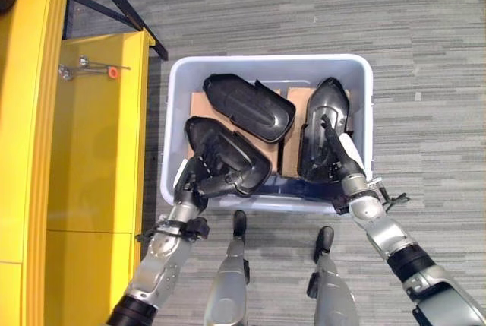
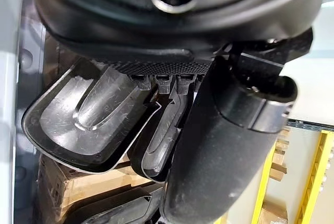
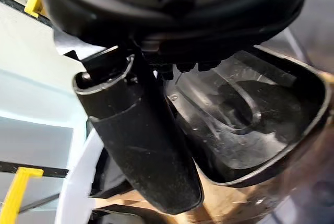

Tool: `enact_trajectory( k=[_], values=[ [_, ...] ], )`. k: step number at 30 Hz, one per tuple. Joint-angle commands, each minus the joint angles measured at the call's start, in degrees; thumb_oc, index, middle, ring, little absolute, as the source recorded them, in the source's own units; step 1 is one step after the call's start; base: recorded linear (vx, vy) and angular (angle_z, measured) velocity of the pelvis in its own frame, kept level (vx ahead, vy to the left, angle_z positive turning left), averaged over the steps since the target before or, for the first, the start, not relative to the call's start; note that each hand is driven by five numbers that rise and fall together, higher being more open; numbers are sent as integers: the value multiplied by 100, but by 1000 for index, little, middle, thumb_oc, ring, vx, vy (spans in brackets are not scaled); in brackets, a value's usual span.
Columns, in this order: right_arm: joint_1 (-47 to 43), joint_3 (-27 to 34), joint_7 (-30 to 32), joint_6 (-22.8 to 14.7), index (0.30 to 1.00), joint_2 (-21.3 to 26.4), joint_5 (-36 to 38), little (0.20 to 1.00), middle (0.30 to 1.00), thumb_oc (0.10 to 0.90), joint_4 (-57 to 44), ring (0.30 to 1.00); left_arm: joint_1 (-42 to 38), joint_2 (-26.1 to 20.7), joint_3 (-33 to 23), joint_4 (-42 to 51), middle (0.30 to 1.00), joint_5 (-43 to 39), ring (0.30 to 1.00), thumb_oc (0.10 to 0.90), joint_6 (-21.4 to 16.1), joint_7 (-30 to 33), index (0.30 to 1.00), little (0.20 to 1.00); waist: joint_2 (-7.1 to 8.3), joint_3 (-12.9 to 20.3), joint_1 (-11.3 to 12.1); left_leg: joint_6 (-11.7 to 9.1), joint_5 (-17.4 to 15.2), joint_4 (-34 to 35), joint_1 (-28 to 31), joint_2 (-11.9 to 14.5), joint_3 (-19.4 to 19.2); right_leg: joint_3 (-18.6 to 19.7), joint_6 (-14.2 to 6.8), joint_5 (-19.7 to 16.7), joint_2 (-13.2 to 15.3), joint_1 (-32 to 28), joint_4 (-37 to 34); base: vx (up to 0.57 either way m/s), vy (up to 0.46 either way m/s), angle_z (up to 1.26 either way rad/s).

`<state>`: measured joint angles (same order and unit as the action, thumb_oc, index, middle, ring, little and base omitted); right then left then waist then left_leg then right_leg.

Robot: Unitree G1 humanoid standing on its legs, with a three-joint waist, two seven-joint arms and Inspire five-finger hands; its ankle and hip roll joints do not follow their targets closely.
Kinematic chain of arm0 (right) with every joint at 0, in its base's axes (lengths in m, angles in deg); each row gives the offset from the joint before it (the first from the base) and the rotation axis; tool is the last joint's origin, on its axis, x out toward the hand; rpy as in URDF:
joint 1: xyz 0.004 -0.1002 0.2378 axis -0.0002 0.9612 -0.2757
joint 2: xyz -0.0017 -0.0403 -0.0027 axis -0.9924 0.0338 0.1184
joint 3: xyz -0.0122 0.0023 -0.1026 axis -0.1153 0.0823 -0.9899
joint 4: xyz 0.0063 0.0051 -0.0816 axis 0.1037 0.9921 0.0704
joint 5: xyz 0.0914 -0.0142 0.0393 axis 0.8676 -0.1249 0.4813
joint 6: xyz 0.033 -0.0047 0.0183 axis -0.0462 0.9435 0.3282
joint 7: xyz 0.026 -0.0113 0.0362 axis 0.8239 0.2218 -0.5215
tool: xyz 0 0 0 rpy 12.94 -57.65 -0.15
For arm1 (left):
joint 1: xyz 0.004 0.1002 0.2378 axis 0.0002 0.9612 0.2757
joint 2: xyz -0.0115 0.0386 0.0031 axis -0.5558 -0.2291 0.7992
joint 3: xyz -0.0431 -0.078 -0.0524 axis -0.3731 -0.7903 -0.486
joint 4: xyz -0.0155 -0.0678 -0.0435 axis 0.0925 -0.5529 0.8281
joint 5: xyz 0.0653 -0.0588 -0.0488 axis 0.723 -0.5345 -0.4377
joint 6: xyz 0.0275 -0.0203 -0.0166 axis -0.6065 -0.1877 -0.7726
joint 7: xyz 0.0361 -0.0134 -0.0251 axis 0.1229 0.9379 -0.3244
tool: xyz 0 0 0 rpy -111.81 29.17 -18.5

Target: Move parts from the plastic box to the shelf.

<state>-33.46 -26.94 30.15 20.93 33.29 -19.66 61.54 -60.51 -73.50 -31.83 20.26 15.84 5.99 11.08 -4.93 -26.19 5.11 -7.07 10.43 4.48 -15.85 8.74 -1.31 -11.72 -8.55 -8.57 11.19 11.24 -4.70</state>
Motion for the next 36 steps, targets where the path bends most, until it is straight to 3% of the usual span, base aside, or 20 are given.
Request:
enact_trajectory(
  k=[1,18,25,36],
  values=[
    [-400,-23,256,-356,1000,144,-140,1000,1000,900,-342,1000,-111,-276,-92,660,1000,-10,1000,900,-633,-26,1000,1000,199,187,81,-68,8,52,151,220,-17,46,-188,-59,631,489,736,0,0,0],
    [228,-63,-43,-338,1000,533,-483,1000,1000,900,-441,1000,-77,-351,-253,697,1000,42,1000,900,-664,14,1000,1000,286,118,-17,-56,-35,52,98,208,-22,62,-203,-35,640,585,766,0,0,0],
    [-68,-210,94,-210,1000,658,-958,1000,1000,900,-205,1000,-85,-392,-273,760,1000,-4,1000,900,-701,40,1000,1000,270,59,29,-40,-28,49,42,199,-25,111,-199,-27,646,703,828,0,0,0],
    [-779,-603,405,117,1000,760,-2109,1000,1000,900,35,1000,-222,-375,-251,773,1000,-44,1000,900,-772,144,1000,1000,118,-182,69,56,-154,-396,-443,40,-19,305,-160,13,756,1177,1174,-34,9,-1]
  ],
)
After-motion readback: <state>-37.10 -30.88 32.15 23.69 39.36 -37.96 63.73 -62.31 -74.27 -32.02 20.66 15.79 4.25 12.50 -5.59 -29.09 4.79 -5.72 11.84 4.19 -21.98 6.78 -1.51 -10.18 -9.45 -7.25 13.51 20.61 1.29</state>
